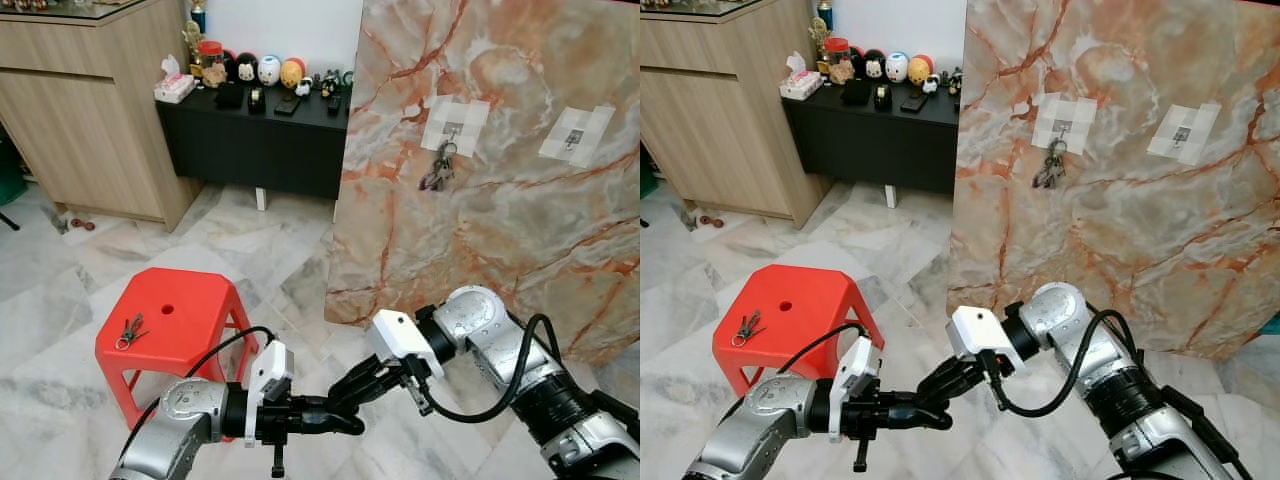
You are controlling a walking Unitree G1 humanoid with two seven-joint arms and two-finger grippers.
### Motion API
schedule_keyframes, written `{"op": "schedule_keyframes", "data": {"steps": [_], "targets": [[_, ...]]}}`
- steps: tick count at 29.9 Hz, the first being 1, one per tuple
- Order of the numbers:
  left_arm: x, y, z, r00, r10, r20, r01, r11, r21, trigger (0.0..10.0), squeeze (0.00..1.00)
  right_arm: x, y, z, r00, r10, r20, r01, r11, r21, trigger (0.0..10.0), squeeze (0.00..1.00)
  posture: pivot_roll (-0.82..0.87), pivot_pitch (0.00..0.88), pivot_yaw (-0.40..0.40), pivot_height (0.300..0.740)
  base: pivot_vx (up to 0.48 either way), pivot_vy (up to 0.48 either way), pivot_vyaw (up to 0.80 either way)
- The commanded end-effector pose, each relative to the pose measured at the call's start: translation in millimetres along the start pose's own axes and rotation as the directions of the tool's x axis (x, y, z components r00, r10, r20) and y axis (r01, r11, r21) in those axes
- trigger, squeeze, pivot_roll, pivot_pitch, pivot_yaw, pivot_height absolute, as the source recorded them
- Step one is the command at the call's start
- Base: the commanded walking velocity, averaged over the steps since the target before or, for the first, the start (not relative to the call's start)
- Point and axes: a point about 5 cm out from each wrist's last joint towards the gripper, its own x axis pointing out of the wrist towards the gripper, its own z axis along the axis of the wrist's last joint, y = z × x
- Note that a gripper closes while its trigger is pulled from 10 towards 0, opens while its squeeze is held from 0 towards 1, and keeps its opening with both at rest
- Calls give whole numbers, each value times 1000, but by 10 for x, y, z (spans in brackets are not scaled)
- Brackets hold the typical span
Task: Hang keys on a hook
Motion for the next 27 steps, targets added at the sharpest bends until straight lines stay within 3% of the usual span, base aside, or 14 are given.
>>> {"op": "schedule_keyframes", "data": {"steps": [1, 2, 3, 8, 14, 15, 16, 17, 21, 22, 27], "targets": [[-22, 87, 39, 998, 67, -4, -67, 997, 35, 5843, 0, -55, -3, -17, 1000, -11, -18, 11, 1000, 3, 0, 0, 22, 3, -93, 740, 0, 0, 0], [-21, 100, 37, 997, 80, -7, -80, 996, 37, 9020, 0, -56, -6, -18, 1000, -13, -18, 13, 1000, 3, 0, 0, 22, 3, -93, 740, 0, 0, 0], [-21, 110, 36, 996, 88, -6, -88, 996, 31, 10000, 0, -56, -6, -18, 1000, -12, -18, 12, 1000, 3, 0, 0, 22, 3, -93, 740, 0, 0, 0], [-33, 155, 48, 992, 127, -8, -127, 992, -24, 10000, 0, -57, -5, -18, 1000, -11, -18, 11, 1000, 4, 0, 0, 23, 4, -94, 740, 0, 0, 0], [-47, 164, 47, 992, 122, -9, -122, 992, -24, 10000, 0, -57, -9, -18, 1000, -11, -18, 11, 1000, 4, 0, 0, 25, 3, -95, 740, 0, 0, 0], [-47, 159, 45, 993, 117, -10, -117, 993, -15, 10000, 678, -57, -10, -18, 1000, -10, -18, 11, 1000, 4, 0, 0, 25, 3, -95, 740, 0, 0, 0], [-47, 158, 45, 993, 116, -10, -117, 993, -13, 10000, 678, -57, -10, -18, 1000, -10, -19, 10, 1000, 4, 0, 0, 25, 3, -95, 740, 0, 0, 0], [-46, 158, 45, 993, 117, -11, -117, 993, -12, 10000, 1000, -58, -12, -17, 1000, -11, -19, 11, 1000, 4, 0, 0, 25, 3, -95, 740, 0, 0, 0], [-42, 162, 48, 992, 129, -9, -129, 992, -7, 10000, 1000, -59, -12, -16, 1000, -12, -19, 12, 1000, 3, 0, 0, 23, 3, -95, 740, 0, 0, 0], [-41, 169, 49, 991, 137, -9, -137, 991, -4, 10000, 20, -60, -13, -16, 1000, -12, -19, 12, 1000, 3, 0, 0, 23, 3, -95, 740, 0, 0, 0], [-42, 173, 51, 990, 138, -11, -138, 990, 2, 10000, 0, -61, -15, -17, 1000, -14, -18, 14, 1000, 4, 0, 0, 24, 4, -96, 740, 0, 0, 0]]}}
